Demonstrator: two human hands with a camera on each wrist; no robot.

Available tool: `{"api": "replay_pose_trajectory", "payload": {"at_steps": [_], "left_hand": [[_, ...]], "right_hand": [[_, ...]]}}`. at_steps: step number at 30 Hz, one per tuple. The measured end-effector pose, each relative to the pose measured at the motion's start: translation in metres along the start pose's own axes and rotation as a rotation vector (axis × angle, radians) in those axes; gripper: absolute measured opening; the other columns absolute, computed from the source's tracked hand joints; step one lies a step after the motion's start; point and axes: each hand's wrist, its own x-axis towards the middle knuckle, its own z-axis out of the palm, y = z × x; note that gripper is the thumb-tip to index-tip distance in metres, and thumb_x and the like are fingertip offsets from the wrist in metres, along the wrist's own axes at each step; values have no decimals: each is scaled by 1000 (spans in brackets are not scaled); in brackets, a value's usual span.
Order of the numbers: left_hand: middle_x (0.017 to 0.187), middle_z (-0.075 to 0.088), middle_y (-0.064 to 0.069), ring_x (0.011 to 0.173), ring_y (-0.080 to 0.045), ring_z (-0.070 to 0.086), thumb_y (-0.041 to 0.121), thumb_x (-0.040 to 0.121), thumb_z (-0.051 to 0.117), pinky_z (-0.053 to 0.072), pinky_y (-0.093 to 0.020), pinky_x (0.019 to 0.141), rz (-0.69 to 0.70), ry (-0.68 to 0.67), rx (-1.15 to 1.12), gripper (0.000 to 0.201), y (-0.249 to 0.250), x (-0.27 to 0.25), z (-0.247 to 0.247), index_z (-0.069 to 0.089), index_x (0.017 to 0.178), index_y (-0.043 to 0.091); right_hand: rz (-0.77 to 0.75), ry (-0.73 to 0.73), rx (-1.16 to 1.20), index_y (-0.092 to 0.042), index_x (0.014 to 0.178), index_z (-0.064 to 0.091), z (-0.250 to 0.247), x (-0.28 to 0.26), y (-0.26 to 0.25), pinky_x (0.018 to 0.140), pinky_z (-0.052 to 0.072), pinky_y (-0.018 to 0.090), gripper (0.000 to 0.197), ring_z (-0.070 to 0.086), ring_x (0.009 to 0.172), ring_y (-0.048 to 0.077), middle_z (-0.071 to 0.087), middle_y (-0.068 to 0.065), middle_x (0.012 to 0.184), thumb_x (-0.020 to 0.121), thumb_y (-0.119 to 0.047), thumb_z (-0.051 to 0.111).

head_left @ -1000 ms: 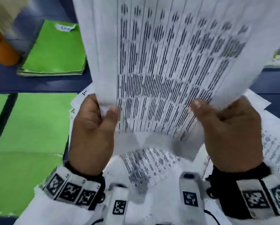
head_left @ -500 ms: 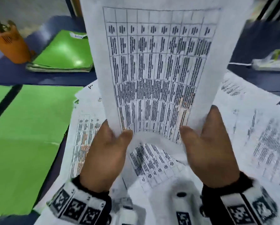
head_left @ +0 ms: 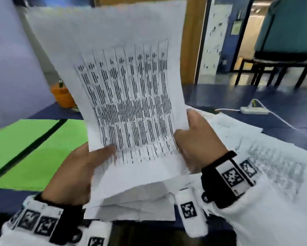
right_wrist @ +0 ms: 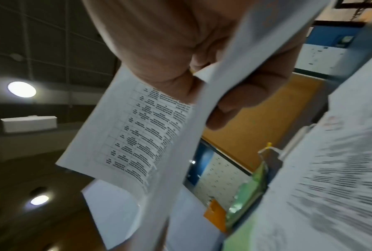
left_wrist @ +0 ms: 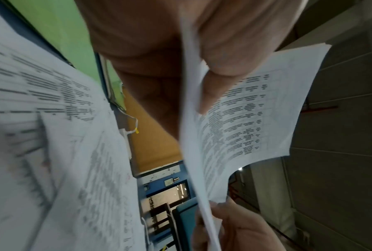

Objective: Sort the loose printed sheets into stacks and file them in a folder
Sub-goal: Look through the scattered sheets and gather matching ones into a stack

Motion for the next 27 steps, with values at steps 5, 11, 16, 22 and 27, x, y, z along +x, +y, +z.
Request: {"api": "replay_pose_trajectory", "payload": {"at_steps": [5,11,16,22,27], "left_hand": [[114,71,-30,100,-42,72,-4,89,67,56,-54,94,-119,179,38,21,-23,-4,-23,68,109,-10],[101,75,-27,103,-50,70,1,95,65,48,-69,99,-137,400,113,9,-48,-11,-77,71,101,-3],[105,75,-20,98,-34,70,3,96,65,51,-50,99,-163,437,115,17,-65,-10,-107,71,112,0],[106,76,-18,102,-37,71,5,95,66,50,-59,102,-186,457,147,12,-75,-1,-125,73,104,5],[112,75,-17,105,-35,70,3,96,64,50,-53,103,-166,450,130,20,-80,12,-118,70,115,4]], "right_hand": [[320,-181,-169,-10,103,57,-7,26,46,56,44,28,24,58,61,24,64,11,79,80,-7,65],[386,-184,-898,-6,116,66,-33,50,76,76,42,23,42,60,112,29,63,11,123,86,-35,69],[481,-218,-962,-10,130,61,-9,50,78,97,45,29,67,56,123,27,59,12,135,80,-52,74],[464,-346,-1092,-28,101,75,12,58,105,87,49,28,67,65,101,25,71,-1,111,52,-72,64],[393,-386,-1127,-27,112,72,6,61,112,88,46,29,43,59,115,26,63,-2,121,82,-58,66]]}}
